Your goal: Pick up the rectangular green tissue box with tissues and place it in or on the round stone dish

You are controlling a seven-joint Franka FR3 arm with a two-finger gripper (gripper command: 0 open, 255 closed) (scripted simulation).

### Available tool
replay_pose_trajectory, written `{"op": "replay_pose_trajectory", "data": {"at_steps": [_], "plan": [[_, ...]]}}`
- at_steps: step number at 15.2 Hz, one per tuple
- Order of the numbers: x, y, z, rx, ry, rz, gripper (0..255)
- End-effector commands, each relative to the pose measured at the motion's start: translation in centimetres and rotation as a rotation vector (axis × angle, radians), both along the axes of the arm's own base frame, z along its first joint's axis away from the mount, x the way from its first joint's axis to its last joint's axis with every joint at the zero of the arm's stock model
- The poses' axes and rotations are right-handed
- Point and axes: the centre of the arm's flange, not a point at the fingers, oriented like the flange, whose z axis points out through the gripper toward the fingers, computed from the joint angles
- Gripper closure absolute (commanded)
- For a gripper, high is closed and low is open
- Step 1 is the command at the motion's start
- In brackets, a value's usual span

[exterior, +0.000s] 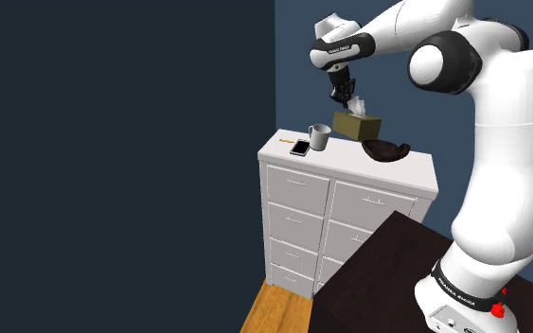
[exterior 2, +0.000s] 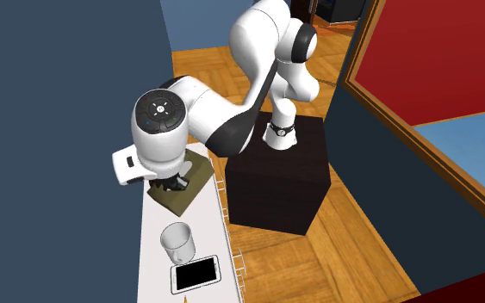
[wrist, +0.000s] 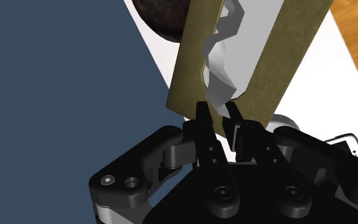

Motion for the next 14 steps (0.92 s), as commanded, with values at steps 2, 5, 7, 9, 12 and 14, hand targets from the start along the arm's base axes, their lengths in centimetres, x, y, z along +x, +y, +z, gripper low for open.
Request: {"op": "replay_pose_trajectory", "data": {"at_steps": [2, 5, 7, 9, 12, 14], "plan": [[-0.1, -0.1, 1.6, 0.000, 0.000, 0.000, 255], [-0.1, -0.1, 3.2, 0.000, 0.000, 0.000, 255], [-0.1, -0.1, 4.2, 0.000, 0.000, 0.000, 255], [-0.1, -0.1, 5.0, 0.000, 0.000, 0.000, 255], [-3.1, -2.4, 6.1, 0.000, 0.000, 0.000, 255], [-5.1, -4.0, 6.8, 0.000, 0.000, 0.000, 255]]}}
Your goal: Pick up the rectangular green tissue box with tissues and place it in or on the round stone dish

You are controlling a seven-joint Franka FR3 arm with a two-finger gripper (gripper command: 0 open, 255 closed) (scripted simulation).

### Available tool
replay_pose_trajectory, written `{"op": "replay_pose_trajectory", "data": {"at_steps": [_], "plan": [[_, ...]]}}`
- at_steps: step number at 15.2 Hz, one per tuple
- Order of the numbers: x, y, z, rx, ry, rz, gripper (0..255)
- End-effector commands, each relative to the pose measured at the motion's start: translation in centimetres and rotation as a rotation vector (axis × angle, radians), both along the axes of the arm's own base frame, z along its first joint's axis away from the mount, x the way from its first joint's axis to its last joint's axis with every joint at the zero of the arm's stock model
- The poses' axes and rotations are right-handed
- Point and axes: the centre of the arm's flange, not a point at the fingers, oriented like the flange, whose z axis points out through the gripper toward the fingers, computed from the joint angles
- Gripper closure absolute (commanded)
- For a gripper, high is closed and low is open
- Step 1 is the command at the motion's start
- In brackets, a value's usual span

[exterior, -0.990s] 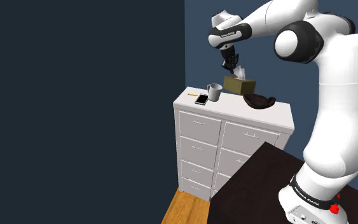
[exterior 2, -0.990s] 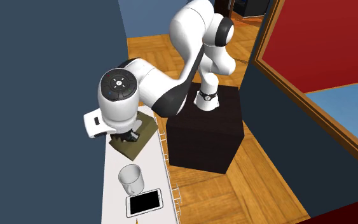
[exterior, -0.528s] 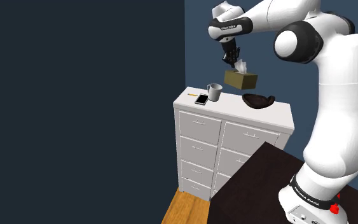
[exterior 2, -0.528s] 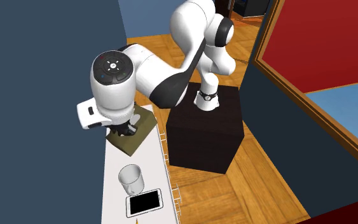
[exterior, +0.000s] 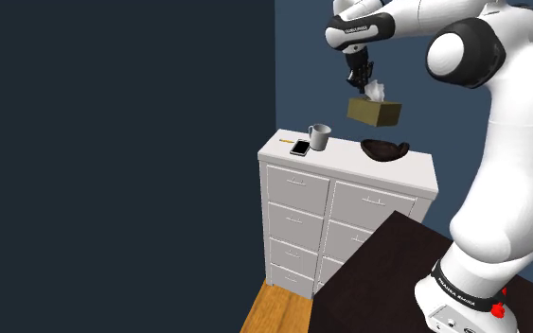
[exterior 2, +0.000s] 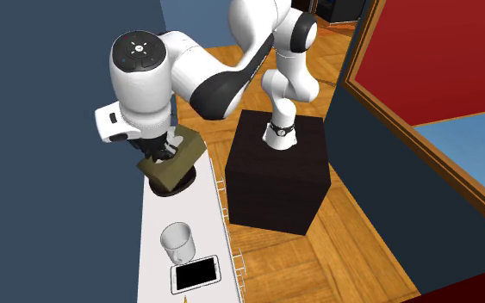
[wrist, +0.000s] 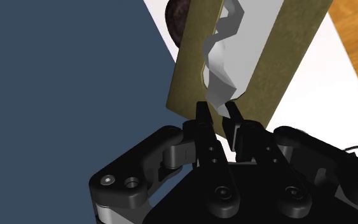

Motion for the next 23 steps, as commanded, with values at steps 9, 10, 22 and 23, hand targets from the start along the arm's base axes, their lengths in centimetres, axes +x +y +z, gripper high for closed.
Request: {"op": "replay_pose_trajectory", "data": {"at_steps": [9, 10, 22, 23], "plan": [[-8.9, -6.9, 2.8, 0.000, 0.000, 0.001, 255], [-8.9, -6.9, 2.3, 0.000, 0.000, 0.001, 255], [-8.9, -6.9, -4.1, 0.000, 0.000, 0.001, 255], [-8.9, -6.9, -4.6, 0.000, 0.000, 0.001, 255]]}}
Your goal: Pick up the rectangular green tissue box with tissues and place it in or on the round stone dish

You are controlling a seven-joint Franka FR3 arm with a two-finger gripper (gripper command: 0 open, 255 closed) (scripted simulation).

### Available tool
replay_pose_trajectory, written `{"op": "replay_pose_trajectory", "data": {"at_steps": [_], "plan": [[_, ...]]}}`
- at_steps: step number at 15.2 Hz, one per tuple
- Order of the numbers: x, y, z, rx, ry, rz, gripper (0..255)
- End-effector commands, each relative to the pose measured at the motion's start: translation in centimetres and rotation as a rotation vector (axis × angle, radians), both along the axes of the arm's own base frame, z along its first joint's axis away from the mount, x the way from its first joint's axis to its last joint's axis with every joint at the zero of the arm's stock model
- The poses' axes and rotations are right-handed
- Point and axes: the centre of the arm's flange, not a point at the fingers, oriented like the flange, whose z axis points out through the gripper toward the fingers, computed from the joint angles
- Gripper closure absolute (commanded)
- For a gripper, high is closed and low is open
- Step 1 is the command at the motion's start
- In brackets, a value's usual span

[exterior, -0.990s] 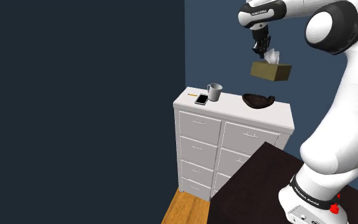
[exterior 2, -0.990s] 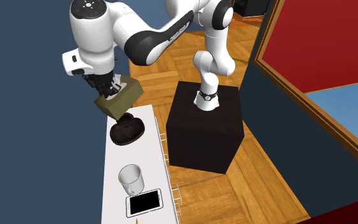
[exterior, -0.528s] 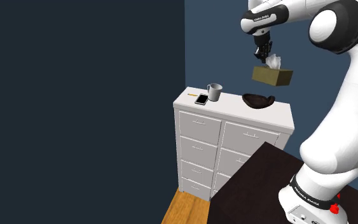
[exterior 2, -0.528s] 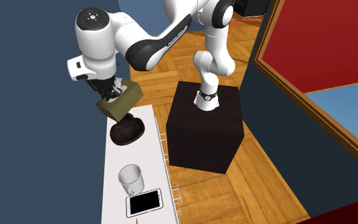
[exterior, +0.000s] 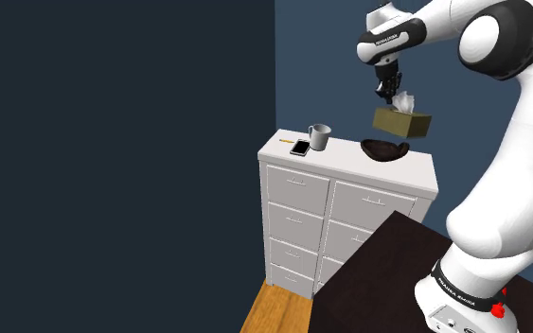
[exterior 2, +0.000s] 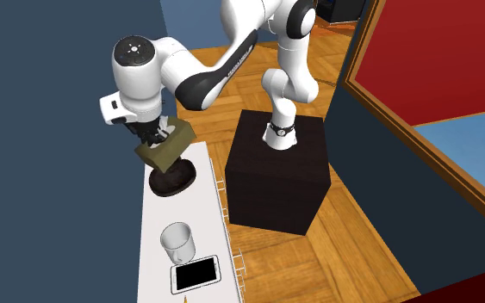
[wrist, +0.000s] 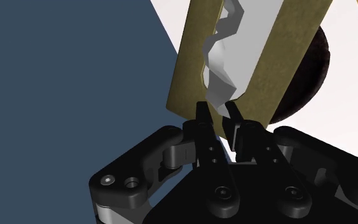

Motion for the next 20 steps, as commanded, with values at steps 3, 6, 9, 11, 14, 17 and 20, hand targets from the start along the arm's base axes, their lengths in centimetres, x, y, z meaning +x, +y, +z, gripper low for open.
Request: {"op": "replay_pose_trajectory", "data": {"at_steps": [3, 6, 9, 11, 14, 17, 20], "plan": [[-0.1, 0.1, -2.2, 0.000, 0.000, 0.000, 255], [-0.1, 0.1, -3.7, 0.000, 0.000, 0.000, 255], [-0.1, 0.1, -4.4, 0.000, 0.000, 0.000, 255], [-0.1, 0.1, -4.4, 0.000, 0.000, 0.000, 255], [-0.1, 0.1, -4.4, 0.000, 0.000, 0.000, 255], [-0.1, 0.1, -4.4, 0.000, 0.000, 0.000, 0], [-0.1, 0.1, -4.4, 0.000, 0.000, 0.000, 0]]}}
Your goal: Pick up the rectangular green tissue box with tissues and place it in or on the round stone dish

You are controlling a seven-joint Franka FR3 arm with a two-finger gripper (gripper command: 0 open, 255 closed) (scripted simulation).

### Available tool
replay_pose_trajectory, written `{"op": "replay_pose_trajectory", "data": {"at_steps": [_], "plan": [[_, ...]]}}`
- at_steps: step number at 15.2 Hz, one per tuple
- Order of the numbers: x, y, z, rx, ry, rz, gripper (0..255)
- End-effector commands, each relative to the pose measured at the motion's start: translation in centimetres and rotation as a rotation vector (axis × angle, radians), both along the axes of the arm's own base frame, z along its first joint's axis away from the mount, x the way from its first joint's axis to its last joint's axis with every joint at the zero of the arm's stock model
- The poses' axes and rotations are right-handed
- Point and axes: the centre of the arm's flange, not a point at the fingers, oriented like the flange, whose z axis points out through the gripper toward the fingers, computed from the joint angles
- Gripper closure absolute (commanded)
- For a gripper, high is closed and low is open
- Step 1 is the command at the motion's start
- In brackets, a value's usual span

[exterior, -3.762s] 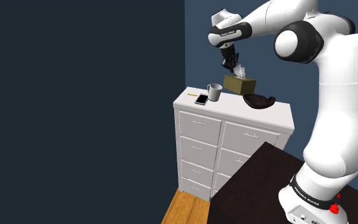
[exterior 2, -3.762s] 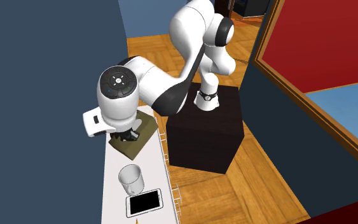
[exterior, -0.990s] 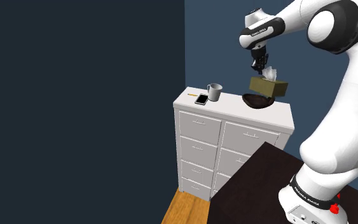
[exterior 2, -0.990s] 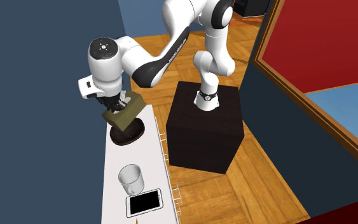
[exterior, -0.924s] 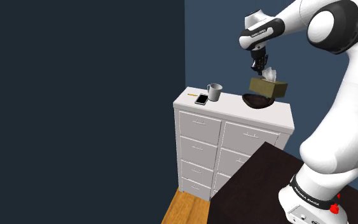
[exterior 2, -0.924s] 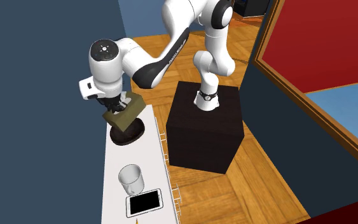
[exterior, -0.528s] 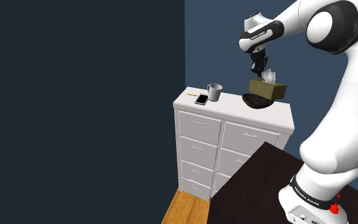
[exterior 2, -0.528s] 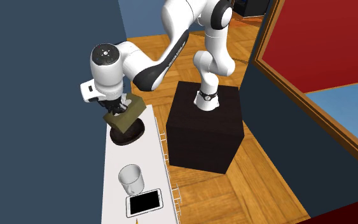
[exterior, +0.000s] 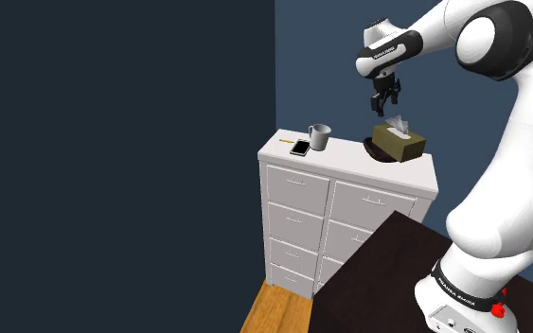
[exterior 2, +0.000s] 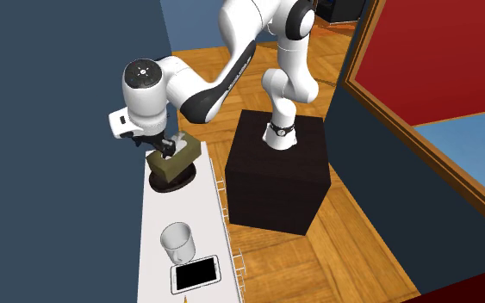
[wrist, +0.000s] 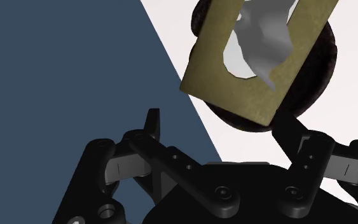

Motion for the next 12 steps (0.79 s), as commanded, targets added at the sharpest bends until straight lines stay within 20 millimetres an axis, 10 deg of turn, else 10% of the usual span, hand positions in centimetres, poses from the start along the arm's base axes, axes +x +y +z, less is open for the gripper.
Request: {"op": "replay_pose_trajectory", "data": {"at_steps": [1, 5, 12], "plan": [[0.0, 0.0, 0.0, 0.000, 0.000, 0.000, 0], [1.0, 1.7, 4.6, 0.000, 0.000, 0.000, 0], [1.0, 1.7, 4.6, 0.000, 0.000, 0.000, 0]]}}
